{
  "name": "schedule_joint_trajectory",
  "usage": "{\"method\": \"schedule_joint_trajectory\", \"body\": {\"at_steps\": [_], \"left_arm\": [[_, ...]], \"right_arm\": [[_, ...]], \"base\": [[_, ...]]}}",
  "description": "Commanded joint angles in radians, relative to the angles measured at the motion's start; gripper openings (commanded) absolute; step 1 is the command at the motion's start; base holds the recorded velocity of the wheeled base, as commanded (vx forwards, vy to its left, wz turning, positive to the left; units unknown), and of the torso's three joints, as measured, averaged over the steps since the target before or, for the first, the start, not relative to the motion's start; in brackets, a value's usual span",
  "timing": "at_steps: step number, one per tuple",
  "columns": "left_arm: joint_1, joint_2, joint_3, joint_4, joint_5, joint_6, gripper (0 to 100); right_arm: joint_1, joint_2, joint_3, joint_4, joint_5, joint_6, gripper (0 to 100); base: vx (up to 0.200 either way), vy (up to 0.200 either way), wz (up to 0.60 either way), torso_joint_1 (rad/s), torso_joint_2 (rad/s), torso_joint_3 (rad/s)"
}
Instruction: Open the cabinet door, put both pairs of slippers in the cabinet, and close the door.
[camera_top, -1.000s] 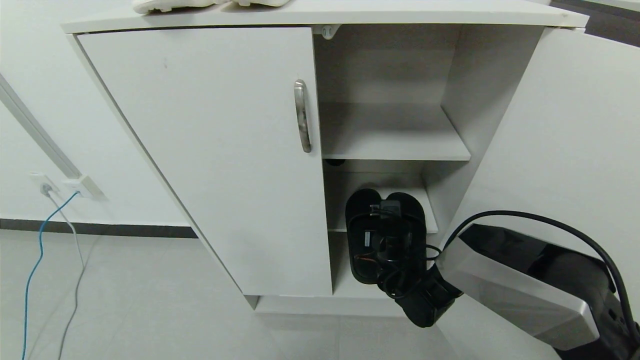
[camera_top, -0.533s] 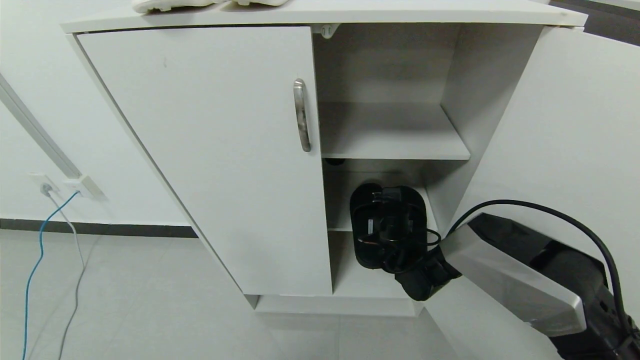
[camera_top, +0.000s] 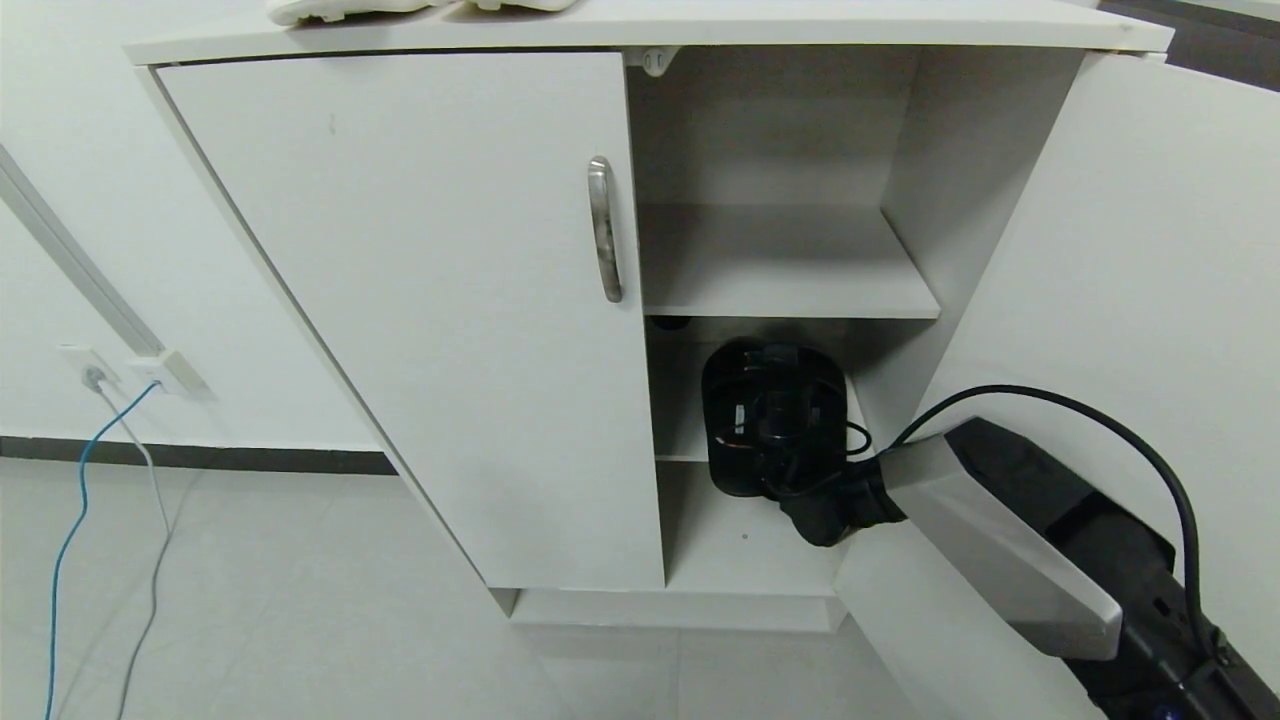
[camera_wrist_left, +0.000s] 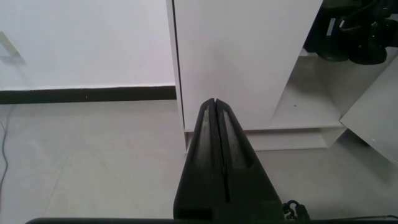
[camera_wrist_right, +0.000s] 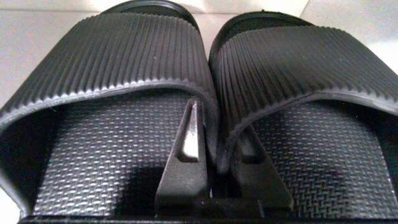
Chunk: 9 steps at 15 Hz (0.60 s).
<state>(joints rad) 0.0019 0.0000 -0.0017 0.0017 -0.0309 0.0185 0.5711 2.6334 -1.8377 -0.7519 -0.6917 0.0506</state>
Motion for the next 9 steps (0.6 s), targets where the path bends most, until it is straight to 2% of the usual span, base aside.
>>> {"method": "schedule_joint_trajectory", "body": {"at_steps": [1, 3, 6, 7, 9], "left_arm": [[0.000, 0.002, 0.000, 0.000, 0.000, 0.000, 0], [0.000, 0.002, 0.000, 0.000, 0.000, 0.000, 0], [0.001, 0.002, 0.000, 0.000, 0.000, 0.000, 0], [0.001, 0.002, -0.001, 0.000, 0.000, 0.000, 0], [0.001, 0.002, 0.000, 0.000, 0.000, 0.000, 0]], "right_arm": [[-0.007, 0.050, -0.109, 0.048, 0.000, 0.000, 0], [-0.017, 0.069, -0.158, 0.086, 0.000, 0.000, 0], [-0.027, 0.071, -0.160, 0.086, 0.001, 0.002, 0], [-0.027, 0.073, -0.160, 0.086, 0.001, 0.002, 100], [-0.027, 0.077, -0.158, 0.086, 0.000, 0.002, 100]], "base": [[0.000, 0.000, 0.00, 0.000, 0.00, 0.000], [0.000, 0.000, 0.00, 0.000, 0.00, 0.000], [0.000, 0.000, 0.00, 0.000, 0.00, 0.000], [0.000, 0.000, 0.00, 0.000, 0.00, 0.000], [0.000, 0.000, 0.00, 0.000, 0.00, 0.000]]}}
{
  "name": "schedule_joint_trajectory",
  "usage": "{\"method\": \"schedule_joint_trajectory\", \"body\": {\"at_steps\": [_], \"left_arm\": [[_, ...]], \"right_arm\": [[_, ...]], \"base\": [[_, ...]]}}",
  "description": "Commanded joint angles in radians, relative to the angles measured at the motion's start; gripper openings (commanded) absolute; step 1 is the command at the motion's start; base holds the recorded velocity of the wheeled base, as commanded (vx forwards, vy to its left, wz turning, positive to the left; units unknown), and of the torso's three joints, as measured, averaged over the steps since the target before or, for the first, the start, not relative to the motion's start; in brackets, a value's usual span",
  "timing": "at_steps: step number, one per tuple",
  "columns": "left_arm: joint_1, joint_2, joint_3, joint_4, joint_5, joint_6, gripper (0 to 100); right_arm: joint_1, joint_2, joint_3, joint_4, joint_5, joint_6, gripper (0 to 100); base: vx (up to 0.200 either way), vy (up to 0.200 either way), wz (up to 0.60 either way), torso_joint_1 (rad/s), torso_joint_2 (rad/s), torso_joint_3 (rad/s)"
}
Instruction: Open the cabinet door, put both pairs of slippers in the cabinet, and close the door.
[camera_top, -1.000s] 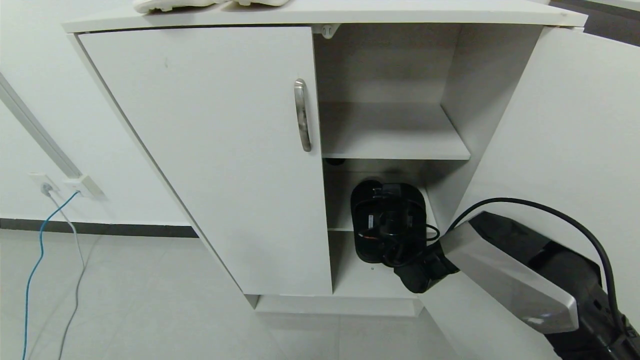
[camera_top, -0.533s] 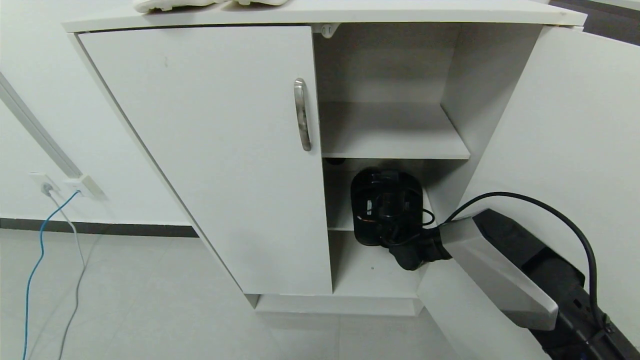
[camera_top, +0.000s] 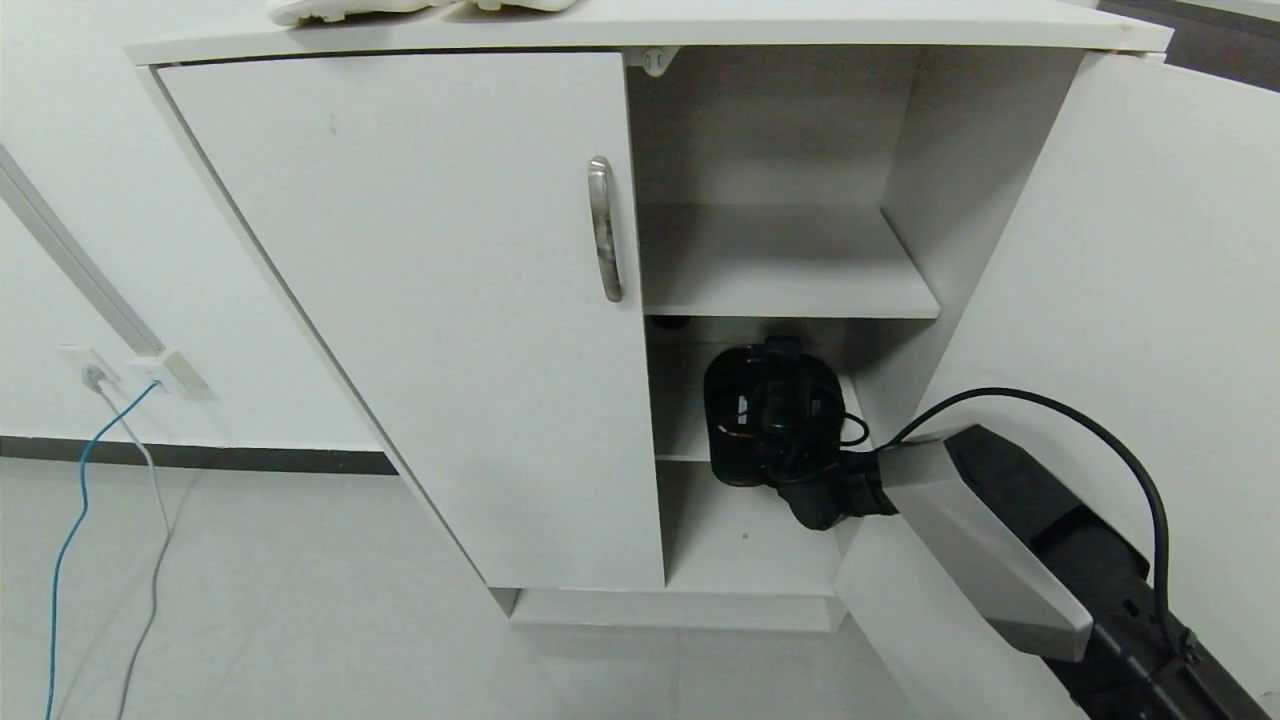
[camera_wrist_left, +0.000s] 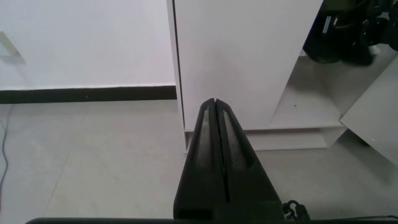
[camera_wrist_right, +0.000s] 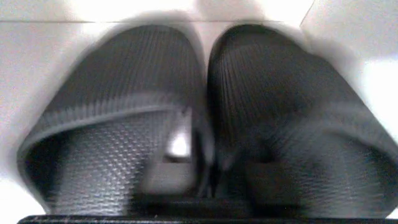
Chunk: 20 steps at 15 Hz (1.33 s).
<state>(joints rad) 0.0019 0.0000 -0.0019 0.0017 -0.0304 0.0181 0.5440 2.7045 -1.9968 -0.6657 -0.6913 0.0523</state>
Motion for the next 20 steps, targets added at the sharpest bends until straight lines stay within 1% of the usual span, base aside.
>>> {"method": "schedule_joint_trajectory", "body": {"at_steps": [1, 4, 6, 8, 12, 13, 14, 16, 17, 19, 20], "left_arm": [[0.001, 0.002, 0.000, 0.000, 0.000, 0.000, 0], [0.000, 0.002, 0.000, 0.000, -0.002, 0.000, 0], [0.000, 0.002, 0.000, 0.000, -0.002, 0.000, 0], [0.000, 0.002, 0.000, 0.000, -0.002, 0.000, 0], [0.000, 0.002, 0.000, 0.000, -0.002, 0.000, 0], [0.001, 0.002, 0.000, 0.000, -0.002, 0.000, 0], [0.001, 0.002, 0.000, 0.000, -0.002, 0.000, 0], [0.001, 0.002, 0.000, 0.000, -0.002, 0.000, 0], [0.000, 0.002, 0.000, 0.000, -0.002, 0.000, 0], [0.001, 0.002, 0.000, 0.000, -0.002, 0.000, 0], [0.000, 0.002, 0.000, 0.000, -0.002, 0.000, 0]], "right_arm": [[0.002, 0.006, 0.004, 0.000, -0.002, 0.000, 100], [0.008, -0.015, 0.030, -0.008, -0.008, 0.000, 100], [0.019, -0.058, 0.102, -0.040, -0.010, 0.000, 100], [0.031, -0.107, 0.205, -0.107, -0.011, 0.000, 100], [0.091, -0.282, 0.581, -0.311, -0.011, 0.000, 100], [0.100, -0.308, 0.633, -0.337, -0.011, 0.000, 100], [0.119, -0.370, 0.751, -0.388, -0.019, 0.000, 100], [0.146, -0.446, 0.903, -0.449, -0.022, 0.000, 100], [0.159, -0.480, 0.966, -0.471, -0.022, 0.000, 100], [0.174, -0.537, 1.047, -0.491, -0.022, -0.002, 100], [0.174, -0.561, 1.055, -0.488, -0.022, -0.002, 100]], "base": [[0.000, 0.000, 0.00, 0.000, 0.00, 0.000], [0.000, 0.000, 0.00, 0.000, 0.00, 0.000], [0.000, 0.000, 0.00, 0.000, 0.00, 0.000], [0.000, 0.000, 0.00, 0.000, 0.00, 0.000], [0.000, 0.000, 0.00, 0.000, 0.00, 0.000], [0.000, 0.000, 0.00, 0.000, 0.00, 0.000], [0.000, 0.000, 0.00, 0.000, 0.00, 0.000], [0.000, 0.000, 0.00, 0.000, 0.00, 0.000], [0.000, 0.000, 0.00, 0.000, 0.00, 0.000], [0.000, 0.000, 0.00, 0.000, 0.00, 0.000], [-0.200, 0.000, 0.00, 0.002, 0.00, 0.007]]}}
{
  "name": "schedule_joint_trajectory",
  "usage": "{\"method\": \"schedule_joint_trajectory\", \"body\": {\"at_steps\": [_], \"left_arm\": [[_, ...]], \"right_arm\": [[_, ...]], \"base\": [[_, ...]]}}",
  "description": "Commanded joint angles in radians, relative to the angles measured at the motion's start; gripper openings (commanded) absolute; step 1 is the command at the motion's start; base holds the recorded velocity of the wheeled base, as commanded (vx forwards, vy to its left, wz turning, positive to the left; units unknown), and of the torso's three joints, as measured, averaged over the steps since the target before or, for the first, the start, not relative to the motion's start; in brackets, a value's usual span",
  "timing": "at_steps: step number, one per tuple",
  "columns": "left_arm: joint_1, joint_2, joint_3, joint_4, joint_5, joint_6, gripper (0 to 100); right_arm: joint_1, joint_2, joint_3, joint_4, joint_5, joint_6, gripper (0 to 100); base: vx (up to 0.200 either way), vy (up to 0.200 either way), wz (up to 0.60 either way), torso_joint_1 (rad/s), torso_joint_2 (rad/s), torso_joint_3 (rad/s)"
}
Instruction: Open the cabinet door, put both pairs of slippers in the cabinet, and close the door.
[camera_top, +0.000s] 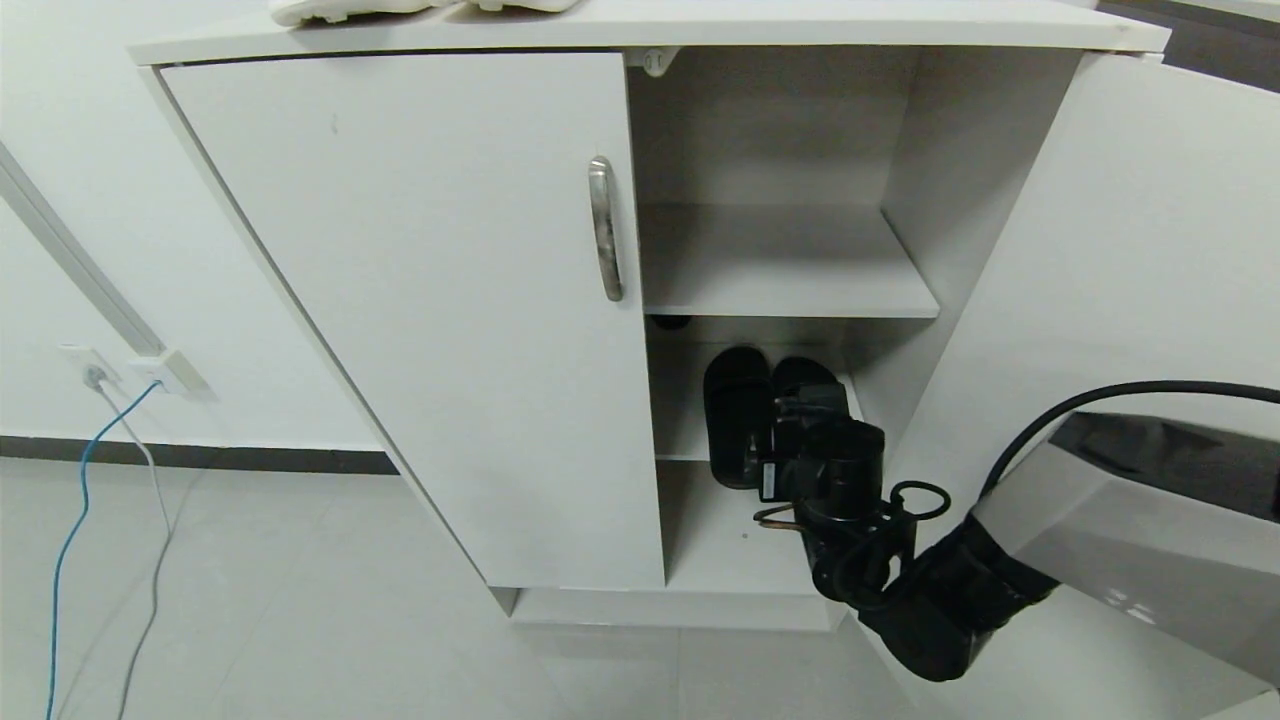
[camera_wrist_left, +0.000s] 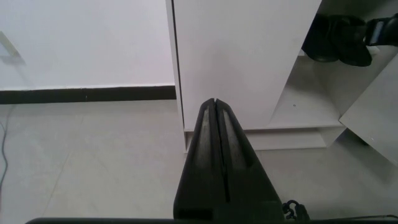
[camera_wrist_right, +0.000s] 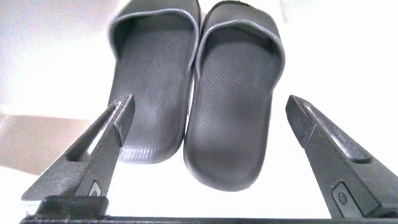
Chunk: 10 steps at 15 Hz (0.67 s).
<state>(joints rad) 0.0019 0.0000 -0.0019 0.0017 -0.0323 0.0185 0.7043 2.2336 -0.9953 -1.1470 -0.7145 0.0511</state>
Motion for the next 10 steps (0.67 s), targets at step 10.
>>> {"method": "schedule_joint_trajectory", "body": {"at_steps": [10], "left_arm": [[0.000, 0.000, 0.000, 0.000, 0.006, -0.011, 0]], "right_arm": [[0.029, -0.131, 0.121, -0.003, 0.001, -0.007, 100]], "base": [[-0.080, 0.000, 0.00, 0.002, 0.00, 0.000]]}}
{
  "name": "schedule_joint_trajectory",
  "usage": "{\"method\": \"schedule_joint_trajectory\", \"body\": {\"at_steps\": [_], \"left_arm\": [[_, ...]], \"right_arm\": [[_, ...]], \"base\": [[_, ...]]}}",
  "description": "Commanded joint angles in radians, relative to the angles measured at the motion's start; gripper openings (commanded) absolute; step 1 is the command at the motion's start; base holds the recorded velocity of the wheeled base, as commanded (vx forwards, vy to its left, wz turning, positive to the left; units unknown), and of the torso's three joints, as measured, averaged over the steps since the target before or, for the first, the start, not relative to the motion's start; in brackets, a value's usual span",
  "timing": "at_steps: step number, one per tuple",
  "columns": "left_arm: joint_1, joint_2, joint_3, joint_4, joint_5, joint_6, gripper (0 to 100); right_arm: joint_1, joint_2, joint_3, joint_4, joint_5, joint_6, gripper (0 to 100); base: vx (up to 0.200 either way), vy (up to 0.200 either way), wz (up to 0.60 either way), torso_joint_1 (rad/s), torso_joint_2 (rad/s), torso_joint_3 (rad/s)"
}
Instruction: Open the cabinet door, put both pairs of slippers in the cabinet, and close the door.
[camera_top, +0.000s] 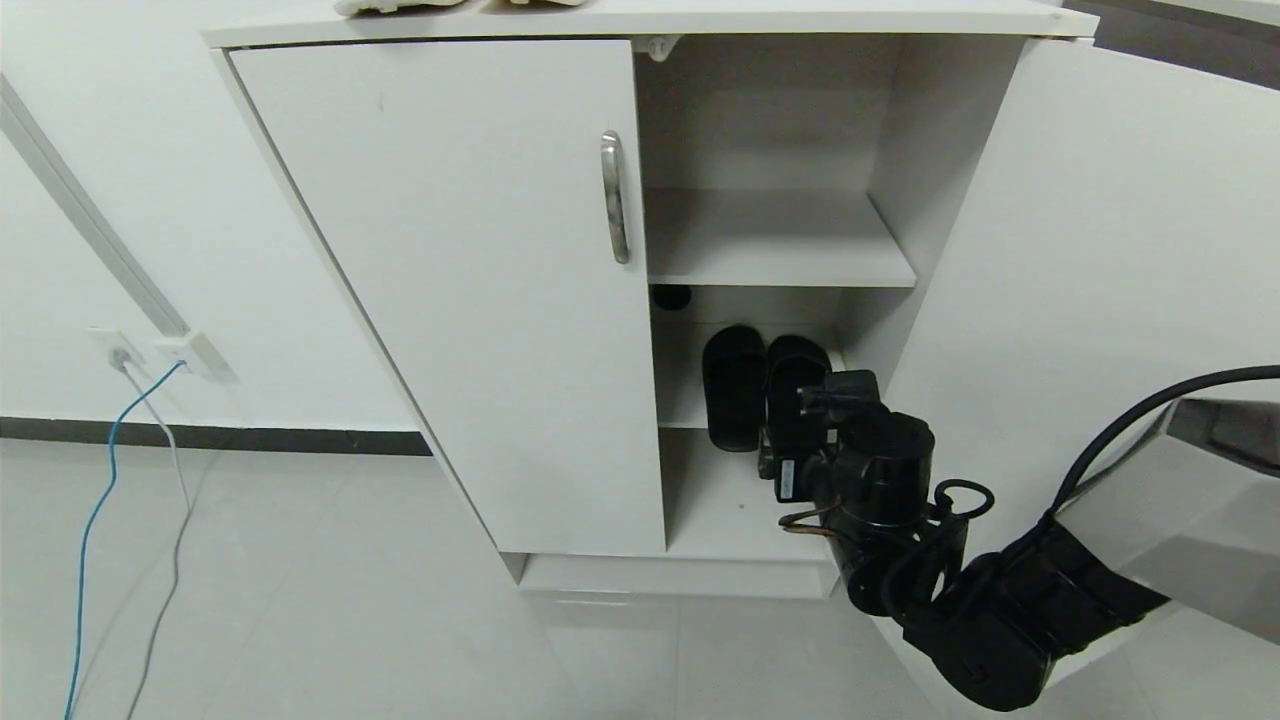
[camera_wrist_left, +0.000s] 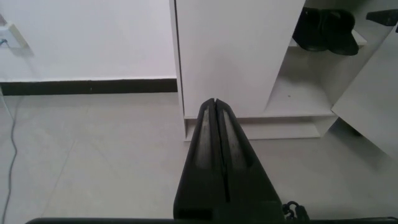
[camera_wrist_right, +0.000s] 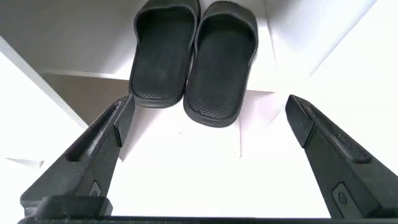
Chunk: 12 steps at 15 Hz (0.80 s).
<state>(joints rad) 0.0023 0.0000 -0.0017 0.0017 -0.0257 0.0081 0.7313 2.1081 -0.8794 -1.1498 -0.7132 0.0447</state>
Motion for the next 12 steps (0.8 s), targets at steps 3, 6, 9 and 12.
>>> {"method": "schedule_joint_trajectory", "body": {"at_steps": [3, 6, 9, 12], "left_arm": [[-0.001, 0.002, 0.000, 0.000, -0.002, 0.000, 0], [-0.001, 0.000, -0.001, 0.000, -0.002, -0.002, 0], [-0.001, 0.002, 0.000, 0.000, -0.002, -0.002, 0], [-0.001, 0.002, 0.000, 0.000, -0.002, -0.002, 0]], "right_arm": [[0.014, -0.005, 0.007, 0.001, 0.000, 0.000, 100], [0.016, -0.005, 0.014, -0.001, 0.000, 0.000, 100], [0.022, -0.005, 0.020, -0.001, 0.000, 0.000, 100], [0.022, -0.008, 0.036, -0.001, 0.000, 0.000, 100]], "base": [[0.000, 0.000, 0.00, 0.000, 0.00, 0.000], [0.000, 0.000, 0.00, 0.000, 0.00, 0.000], [0.000, 0.000, 0.00, 0.000, 0.00, 0.000], [0.000, 0.000, 0.00, 0.000, 0.00, 0.000]]}}
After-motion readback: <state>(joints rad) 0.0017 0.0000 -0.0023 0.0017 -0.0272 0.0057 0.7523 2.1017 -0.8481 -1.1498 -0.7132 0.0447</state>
